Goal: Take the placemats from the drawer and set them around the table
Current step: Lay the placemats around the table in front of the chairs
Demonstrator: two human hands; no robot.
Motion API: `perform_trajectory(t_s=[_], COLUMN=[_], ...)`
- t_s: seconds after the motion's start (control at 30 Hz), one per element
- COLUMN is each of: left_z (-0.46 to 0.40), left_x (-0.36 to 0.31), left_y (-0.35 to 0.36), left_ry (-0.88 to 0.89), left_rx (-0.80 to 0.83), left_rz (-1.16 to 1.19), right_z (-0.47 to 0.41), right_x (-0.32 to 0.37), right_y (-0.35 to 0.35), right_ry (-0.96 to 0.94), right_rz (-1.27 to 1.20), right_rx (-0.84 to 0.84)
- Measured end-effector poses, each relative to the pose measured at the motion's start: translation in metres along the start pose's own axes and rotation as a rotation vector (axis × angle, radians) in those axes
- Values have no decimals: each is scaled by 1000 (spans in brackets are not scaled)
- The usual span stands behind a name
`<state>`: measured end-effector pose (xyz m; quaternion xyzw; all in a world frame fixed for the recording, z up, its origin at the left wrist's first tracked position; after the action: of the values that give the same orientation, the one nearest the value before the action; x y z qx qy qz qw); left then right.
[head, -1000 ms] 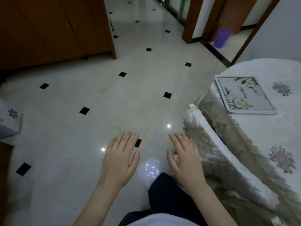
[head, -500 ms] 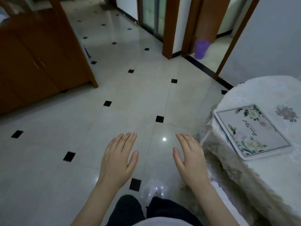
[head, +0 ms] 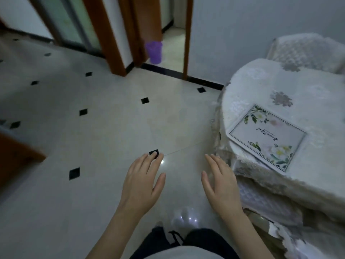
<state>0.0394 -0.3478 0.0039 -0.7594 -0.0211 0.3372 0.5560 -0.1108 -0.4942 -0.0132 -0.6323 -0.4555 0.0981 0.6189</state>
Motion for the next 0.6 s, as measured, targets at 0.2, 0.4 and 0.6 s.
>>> perform_trajectory(t_s=[0.2, 0.4, 0.6], left_z=[-82, -153, -225], left_x=[-10, -54, -94], left_y=[11, 56, 112], left_ry=[273, 537, 644], left_rx=[132, 256, 362], left_rz=[58, 162, 167], right_z=[-13, -18, -52], right_x=[-15, -65, -129], right_y=[-8, -32, -36], right_ry=[231, 495, 645], right_rz=[60, 127, 111], right_rx=[-114, -215, -257])
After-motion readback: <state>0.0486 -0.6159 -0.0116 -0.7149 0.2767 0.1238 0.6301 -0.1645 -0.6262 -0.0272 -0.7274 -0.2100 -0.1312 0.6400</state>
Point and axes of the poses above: each hand's wrist, its own z-axis away from the middle knuckle, its own y-axis out of the palm, x = y × z, the point moved 10 cm from there along -z, towards the middle knuckle, and after that the axes turned 8 degrees about z, right-handed, at the moved point
